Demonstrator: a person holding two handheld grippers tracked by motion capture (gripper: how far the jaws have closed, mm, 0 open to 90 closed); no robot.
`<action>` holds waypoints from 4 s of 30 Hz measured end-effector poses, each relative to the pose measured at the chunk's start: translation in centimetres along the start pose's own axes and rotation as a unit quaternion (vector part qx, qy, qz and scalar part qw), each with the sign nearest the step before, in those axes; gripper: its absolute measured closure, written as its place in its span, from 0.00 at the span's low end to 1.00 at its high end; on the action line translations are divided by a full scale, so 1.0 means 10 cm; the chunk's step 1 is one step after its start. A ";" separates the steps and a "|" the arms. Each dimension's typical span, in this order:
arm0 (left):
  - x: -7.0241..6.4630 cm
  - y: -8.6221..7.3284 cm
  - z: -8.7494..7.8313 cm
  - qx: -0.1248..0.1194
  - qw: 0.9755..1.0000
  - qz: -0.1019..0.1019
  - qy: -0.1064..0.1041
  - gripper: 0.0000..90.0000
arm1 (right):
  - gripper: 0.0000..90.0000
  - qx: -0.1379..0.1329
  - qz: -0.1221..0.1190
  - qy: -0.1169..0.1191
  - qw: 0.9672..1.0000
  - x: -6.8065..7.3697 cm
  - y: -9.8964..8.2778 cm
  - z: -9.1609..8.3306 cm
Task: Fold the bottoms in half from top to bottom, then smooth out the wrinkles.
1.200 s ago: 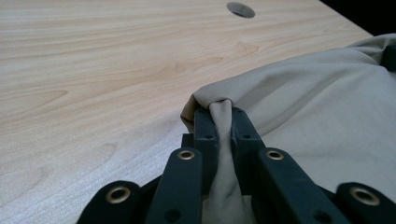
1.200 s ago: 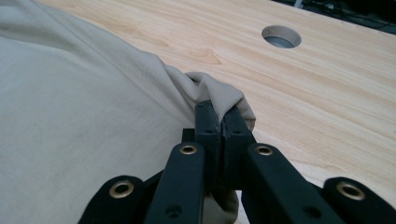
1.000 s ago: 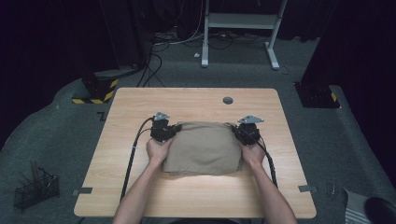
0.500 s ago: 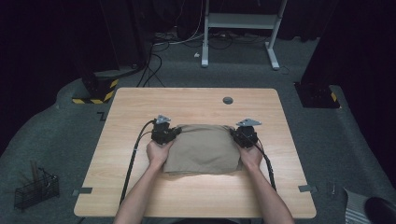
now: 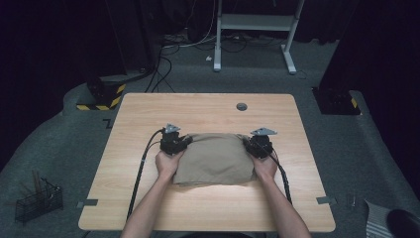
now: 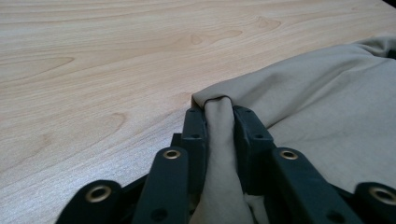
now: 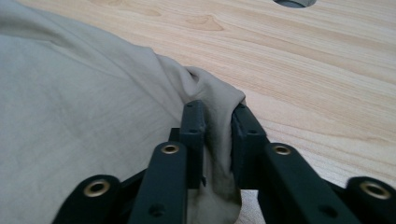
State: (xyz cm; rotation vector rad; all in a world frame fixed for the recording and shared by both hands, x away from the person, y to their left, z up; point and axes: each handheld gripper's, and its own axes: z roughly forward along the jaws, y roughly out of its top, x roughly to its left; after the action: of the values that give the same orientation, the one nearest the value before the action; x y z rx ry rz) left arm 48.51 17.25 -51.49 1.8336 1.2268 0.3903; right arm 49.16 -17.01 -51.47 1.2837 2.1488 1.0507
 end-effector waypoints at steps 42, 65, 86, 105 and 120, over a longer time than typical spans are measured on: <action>0.20 0.18 -0.46 -0.054 0.998 -0.039 0.013 0.40 | 0.51 -0.044 0.052 0.024 0.997 -0.16 0.02 -0.26; -0.62 0.04 -0.36 -0.007 0.996 0.064 -0.057 0.38 | 0.52 -0.025 -0.003 0.084 0.996 0.35 -0.02 -0.38; -0.44 -0.12 -0.24 -0.004 0.998 0.053 -0.025 0.41 | 0.53 0.017 0.004 0.033 0.999 0.10 -0.35 -0.34; -0.72 -0.41 -0.73 -0.018 0.997 0.077 -0.019 0.36 | 0.48 -0.020 -0.033 0.079 0.996 0.54 -0.51 -0.81; -0.56 -0.58 -0.44 0.020 0.998 0.051 0.012 0.36 | 0.47 0.033 -0.063 0.041 0.997 0.63 -0.56 -0.55</action>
State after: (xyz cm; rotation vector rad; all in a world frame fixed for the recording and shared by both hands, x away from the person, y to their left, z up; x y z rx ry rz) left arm 39.61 15.34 -52.48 1.9355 1.1674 0.4475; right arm 39.30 -15.25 -52.23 1.1351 2.3108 1.0041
